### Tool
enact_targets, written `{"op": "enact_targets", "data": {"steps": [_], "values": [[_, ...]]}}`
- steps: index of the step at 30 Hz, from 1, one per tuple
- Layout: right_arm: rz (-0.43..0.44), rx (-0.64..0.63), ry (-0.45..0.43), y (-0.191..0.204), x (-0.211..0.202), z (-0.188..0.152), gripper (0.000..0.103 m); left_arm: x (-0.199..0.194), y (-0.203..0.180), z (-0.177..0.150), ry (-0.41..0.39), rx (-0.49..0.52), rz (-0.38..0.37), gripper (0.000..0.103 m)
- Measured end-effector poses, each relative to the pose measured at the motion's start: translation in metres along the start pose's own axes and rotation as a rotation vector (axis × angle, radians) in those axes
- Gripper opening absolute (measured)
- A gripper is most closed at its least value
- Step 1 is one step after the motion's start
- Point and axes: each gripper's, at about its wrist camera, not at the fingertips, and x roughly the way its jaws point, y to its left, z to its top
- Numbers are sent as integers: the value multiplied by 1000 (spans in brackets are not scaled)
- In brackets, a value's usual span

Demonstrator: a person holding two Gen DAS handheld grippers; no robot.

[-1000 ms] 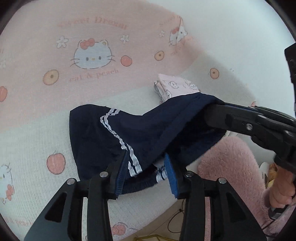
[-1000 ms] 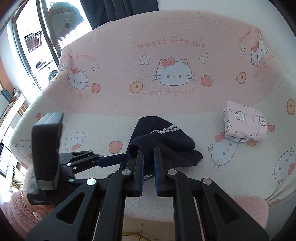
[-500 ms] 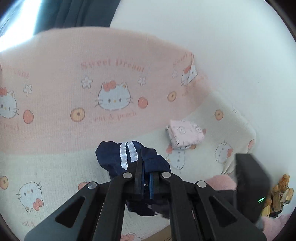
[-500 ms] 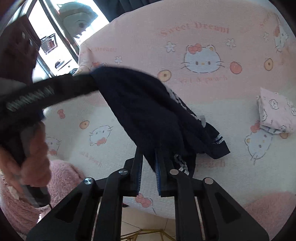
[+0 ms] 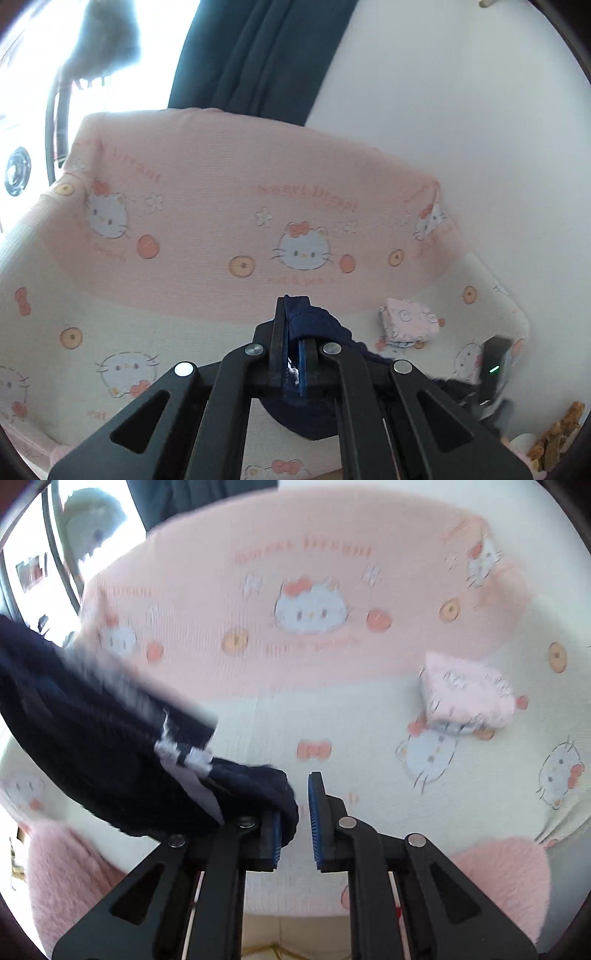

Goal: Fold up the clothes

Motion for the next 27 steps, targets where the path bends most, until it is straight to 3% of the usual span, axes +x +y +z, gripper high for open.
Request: {"op": "enact_targets", "data": {"steps": [6,11,14,16,19,23,27], "values": [[38,-19,-216,6,-74,41,11,28,36,-41,148,-79,70,4],[94,-58,-259,29,-95,52,11,64,43,-79,289,-115,90,5],[125,-59,-251,37,-98,51,11,91,48,-104,415,-199,20,6],[139,-57,-237,42,-96,49,11,109,44,-124,497,-274,-68,9],[159,-40,-182,44,-82,45,11,138,29,-151,586,-268,-106,9],[163,-54,-159,43,-67,59,11,154,22,-120,512,-137,6,5],[112,-49,-230,31,-76,95,11,107,19,-12,241,-59,22,5]]}}
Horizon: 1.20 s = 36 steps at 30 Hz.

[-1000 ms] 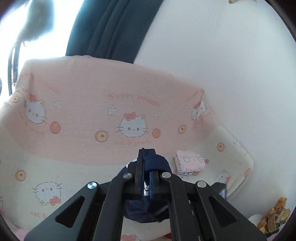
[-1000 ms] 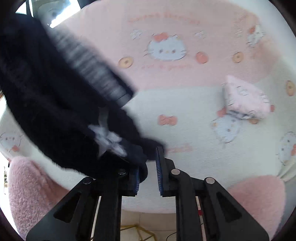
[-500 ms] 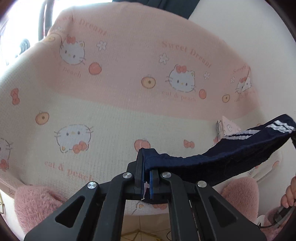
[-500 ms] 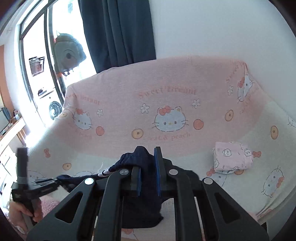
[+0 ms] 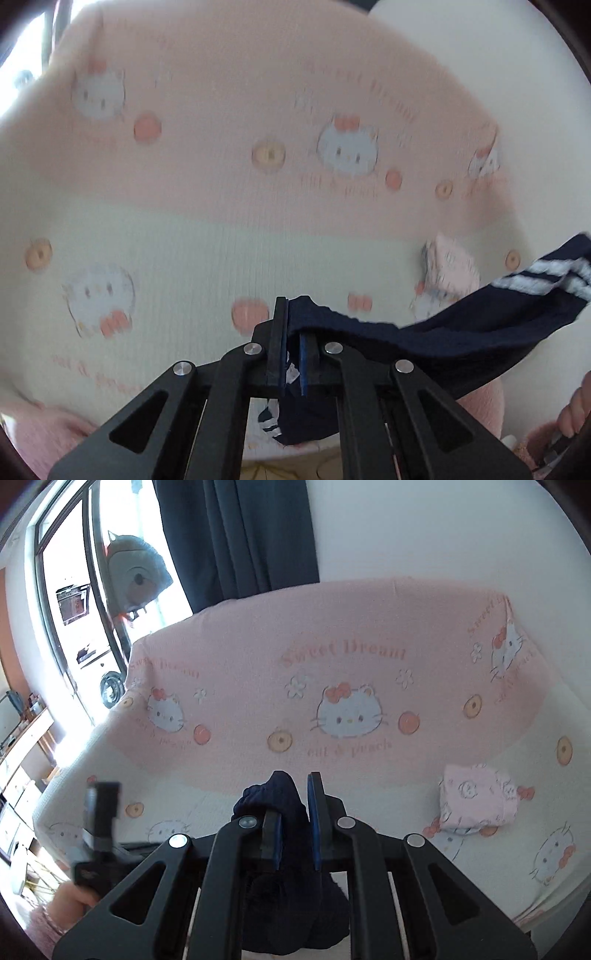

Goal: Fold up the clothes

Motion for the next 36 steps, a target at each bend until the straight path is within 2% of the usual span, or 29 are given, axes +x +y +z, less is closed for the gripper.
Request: {"op": "enact_targets", "data": {"steps": [5,6,7,9,11,14,16,18,20,22,24,26,30,33,34,35,36], "values": [[-35,31,-143,-12,-30,28,11,-103,-20,47,-265,129,11,5],[-39,38,-165,-14,-35,31,11,-113,-22,48,-286,146,18,5],[-30,55,-150,-15,-30,23,11,-112,-22,40,-277,152,31,5],[-30,77,-90,-18,-14,-1,11,-90,-18,18,-212,165,67,5],[-47,99,33,-23,19,-37,11,-46,-7,-10,-85,155,100,5],[-89,115,271,-35,77,-107,11,37,24,-71,154,84,131,5],[-110,102,445,-40,111,-153,11,82,40,-108,270,59,154,5],[-115,95,609,-45,140,-194,11,108,48,-133,334,38,148,5],[-106,74,668,-43,148,-213,14,114,51,-142,336,10,104,5],[-53,-9,657,-24,148,-213,16,113,51,-143,315,-13,55,5],[15,-110,632,2,149,-208,30,106,50,-137,278,-15,23,5],[83,-211,605,28,151,-203,35,102,53,-131,252,-31,-3,5],[151,-346,579,73,178,-208,35,97,63,-116,204,-84,-64,5],[129,-375,574,87,199,-213,35,90,66,-112,181,-100,-90,5],[118,-383,569,90,204,-215,34,90,68,-112,179,-102,-93,5],[107,-390,564,93,210,-216,27,91,69,-113,180,-103,-89,5],[96,-398,559,95,216,-218,12,93,70,-113,185,-105,-88,5]]}}
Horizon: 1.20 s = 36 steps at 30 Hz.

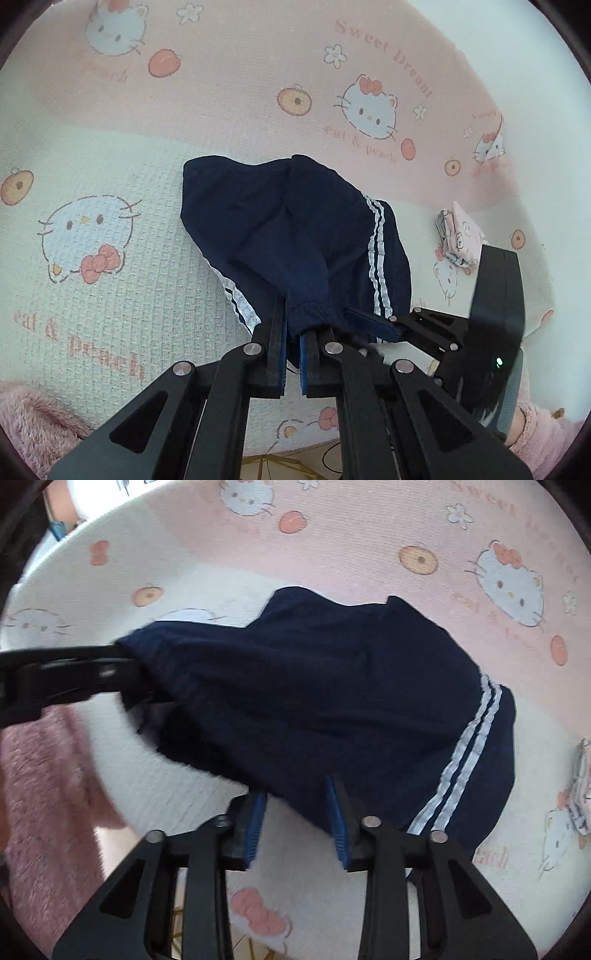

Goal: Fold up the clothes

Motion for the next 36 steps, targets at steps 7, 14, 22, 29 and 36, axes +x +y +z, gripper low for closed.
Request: {"op": "enact_targets", "data": {"steps": [7,14,22,29,36], "values": [[-195,119,-18,-57,-1,-2,6,27,-3,-10,78,17,12,5],[-287,254,-137,-110,-56,-10,5,65,-25,-24,176,121,92,7],[-348,292,-126,-126,-58,-20,5,64,-18,-28,165,132,248,38],[-219,322,113,-134,-4,-46,10,37,27,-28,169,-77,138,38],[94,332,39,-141,-49,-41,36,12,47,-27,202,-186,-214,47]]}}
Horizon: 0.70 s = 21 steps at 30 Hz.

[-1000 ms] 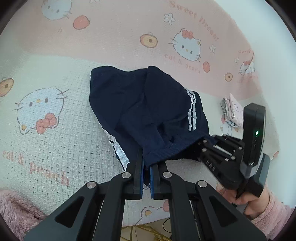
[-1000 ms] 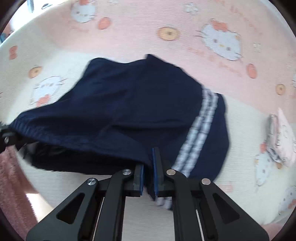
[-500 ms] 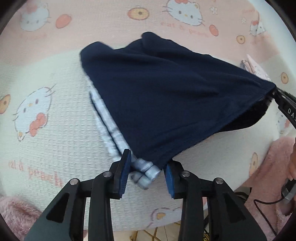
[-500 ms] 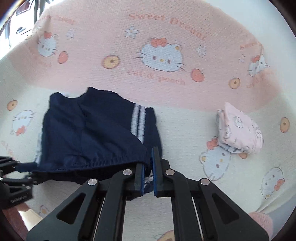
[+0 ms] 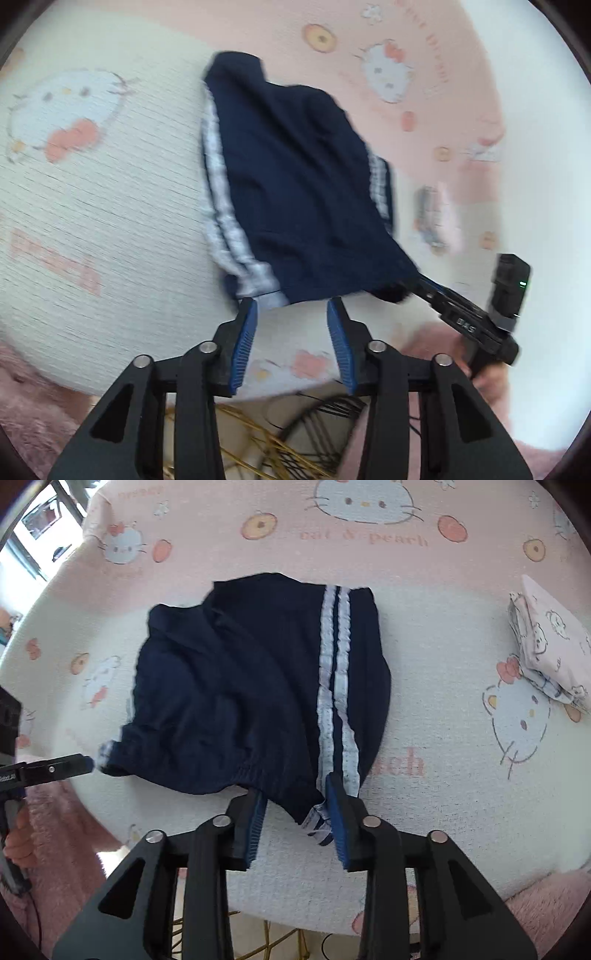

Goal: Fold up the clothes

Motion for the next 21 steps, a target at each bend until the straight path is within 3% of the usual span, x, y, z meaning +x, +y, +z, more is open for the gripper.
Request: {"op": "enact_targets", "data": {"steps": [1,5,8,10,14,17,21], "values": [[19,-7,-17,-1,-8,1,36,-2,1,1,-4,-1,-18,47],[34,94,-106,-21,-21,1,36,12,5,5,-18,-17,95,47],[50,131,-61,-28,-15,-3,36,37,0,8,44,26,193,47],[11,111,-42,-28,-9,-5,36,47,-6,7,52,87,279,45],[-72,150,15,-35,15,-11,36,49,-14,13,6,168,436,21],[-62,192,-21,-40,11,-12,36,37,-6,21,-46,118,480,19],[-17,208,-106,-43,-9,-8,36,7,11,23,-118,20,452,19]]}}
